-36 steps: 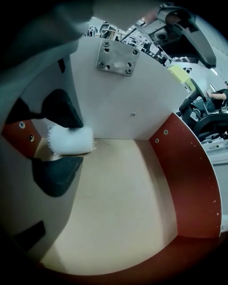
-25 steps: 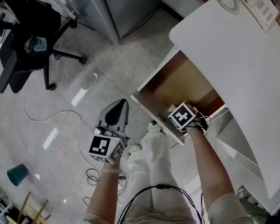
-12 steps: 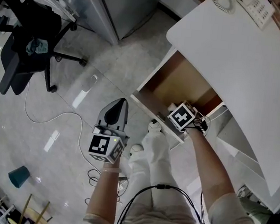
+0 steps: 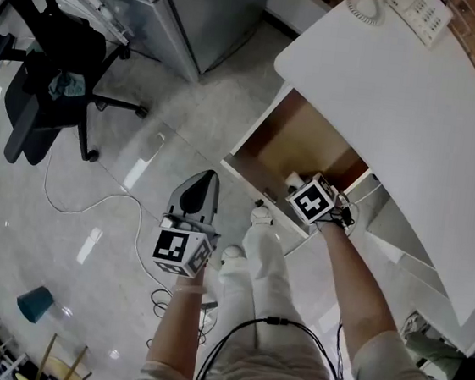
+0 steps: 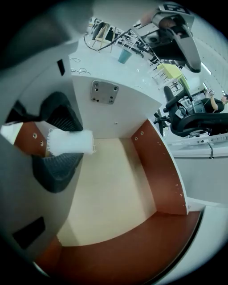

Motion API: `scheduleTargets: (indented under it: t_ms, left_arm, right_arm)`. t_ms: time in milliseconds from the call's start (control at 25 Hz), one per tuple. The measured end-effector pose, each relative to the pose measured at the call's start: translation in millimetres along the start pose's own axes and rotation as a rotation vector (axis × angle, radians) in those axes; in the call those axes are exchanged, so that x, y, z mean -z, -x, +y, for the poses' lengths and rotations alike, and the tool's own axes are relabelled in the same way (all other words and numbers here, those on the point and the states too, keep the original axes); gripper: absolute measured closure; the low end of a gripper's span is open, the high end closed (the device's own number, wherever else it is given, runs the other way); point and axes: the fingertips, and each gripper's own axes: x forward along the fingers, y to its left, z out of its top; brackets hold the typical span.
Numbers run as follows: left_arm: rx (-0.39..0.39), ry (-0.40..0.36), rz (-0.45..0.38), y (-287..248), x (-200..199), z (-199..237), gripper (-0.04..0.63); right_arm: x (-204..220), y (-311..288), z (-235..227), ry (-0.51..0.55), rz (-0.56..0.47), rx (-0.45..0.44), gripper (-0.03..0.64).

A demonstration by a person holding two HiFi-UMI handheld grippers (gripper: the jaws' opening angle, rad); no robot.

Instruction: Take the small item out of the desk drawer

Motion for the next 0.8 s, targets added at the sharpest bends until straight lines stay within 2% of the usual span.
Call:
scheduleTargets:
  t_ms: [800]
  left_arm:
    - [0.034, -0.054, 0.003, 27, -39, -30, 0.591]
  right_arm:
    - [-2, 81, 10, -0.180, -0.220, 0.023, 0.460]
